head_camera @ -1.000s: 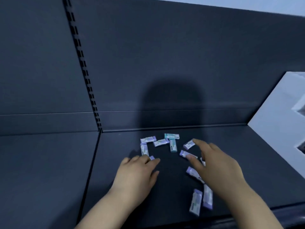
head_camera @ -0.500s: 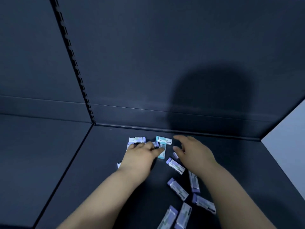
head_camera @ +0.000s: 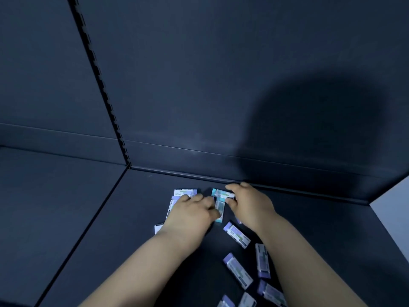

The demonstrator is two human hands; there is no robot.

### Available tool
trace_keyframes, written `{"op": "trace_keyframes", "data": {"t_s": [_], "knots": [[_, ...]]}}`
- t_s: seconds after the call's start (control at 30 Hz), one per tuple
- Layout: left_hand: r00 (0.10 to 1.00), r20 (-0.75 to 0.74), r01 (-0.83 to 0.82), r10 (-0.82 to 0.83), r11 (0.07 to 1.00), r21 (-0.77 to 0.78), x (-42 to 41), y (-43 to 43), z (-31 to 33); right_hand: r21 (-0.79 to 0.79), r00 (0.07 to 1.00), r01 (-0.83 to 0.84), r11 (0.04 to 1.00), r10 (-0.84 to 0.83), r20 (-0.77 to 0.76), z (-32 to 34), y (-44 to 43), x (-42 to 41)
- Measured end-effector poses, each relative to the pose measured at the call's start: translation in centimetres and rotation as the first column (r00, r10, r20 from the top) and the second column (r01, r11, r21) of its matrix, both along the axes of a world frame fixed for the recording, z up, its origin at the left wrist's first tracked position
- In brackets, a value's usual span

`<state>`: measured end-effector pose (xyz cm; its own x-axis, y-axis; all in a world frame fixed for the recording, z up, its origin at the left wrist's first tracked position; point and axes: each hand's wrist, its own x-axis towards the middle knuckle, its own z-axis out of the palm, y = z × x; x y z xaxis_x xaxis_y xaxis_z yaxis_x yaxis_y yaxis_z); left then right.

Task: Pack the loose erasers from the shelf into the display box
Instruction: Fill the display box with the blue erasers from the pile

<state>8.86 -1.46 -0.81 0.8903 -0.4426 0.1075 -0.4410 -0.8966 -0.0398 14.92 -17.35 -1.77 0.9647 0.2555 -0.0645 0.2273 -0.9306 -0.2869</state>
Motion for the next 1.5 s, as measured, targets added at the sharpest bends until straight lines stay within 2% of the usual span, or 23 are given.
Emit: {"op": "trace_keyframes", "data": {"t_s": [0.03, 0.13, 0.27, 0.47, 0.67, 0.9, 1.0, 1.03, 1.1, 1.23, 1.37, 1.5], "knots": [[0.999, 0.041, 0.016, -0.016, 1.000, 0.005, 0.1, 0.0, 0.4, -0.010, 1.000, 0.001, 1.000, -0.001, 0.006, 0.0, 0.2, 0.3], [1.000, 0.001, 0.008, -0.008, 0.998, 0.058, 0.6, 0.0, -0.1, -0.044, 1.000, 0.010, 0.999, -0.009, 0.015, -0.1, 0.4, 0.7], [0.997, 0.047, 0.053, -0.054, 0.998, 0.025, 0.9, -0.3, -0.6, -0.122, 0.996, -0.009, 0.992, 0.020, 0.088, -0.2, -0.3, 0.3], [0.989, 0.065, 0.130, -0.136, 0.988, 0.084, 0.4, 0.3, -0.8, -0.087, 0.995, -0.003, 0.996, 0.012, 0.100, 0.9, -1.6, -0.6], [0.996, 0.030, 0.085, -0.087, 0.995, 0.051, -0.9, 1.9, -0.6, 0.011, 0.996, -0.086, 0.996, 0.085, 0.025, 3.6, -2.1, -4.0], [0.999, -0.045, -0.024, 0.021, 0.999, -0.049, -3.4, 3.4, 0.6, -0.022, 0.978, -0.207, 0.978, 0.207, -0.008, 2.8, -1.4, -8.4], [0.996, -0.049, -0.076, 0.077, 0.997, 0.007, -3.3, 3.3, 0.2, -0.077, 0.978, -0.207, 0.975, 0.209, 0.016, 1.9, -0.9, -9.1], [0.999, -0.023, -0.047, 0.047, 0.999, 0.002, -3.5, 3.3, 0.3, -0.085, 0.978, -0.203, 0.976, 0.206, 0.027, 1.8, -0.8, -9.2], [0.998, -0.064, 0.007, -0.004, 0.999, 0.046, -3.7, 3.3, 0.2, -0.095, 0.979, -0.194, 0.976, 0.198, 0.038, 1.7, -0.7, -9.3], [0.999, -0.039, 0.013, -0.011, 0.997, 0.072, -3.9, 3.5, -0.7, -0.113, 0.980, -0.188, 0.976, 0.194, 0.038, 1.8, 0.1, -9.2], [0.995, -0.064, -0.068, 0.073, 0.995, 0.068, -4.0, 3.5, -0.6, -0.175, 0.979, -0.190, 0.966, 0.200, 0.045, 1.8, 1.2, -9.0], [0.997, 0.068, 0.040, -0.044, 0.998, 0.052, -4.5, 4.6, -0.5, -0.197, 0.967, -0.174, 0.965, 0.205, 0.150, 2.2, 1.6, -9.2]]}}
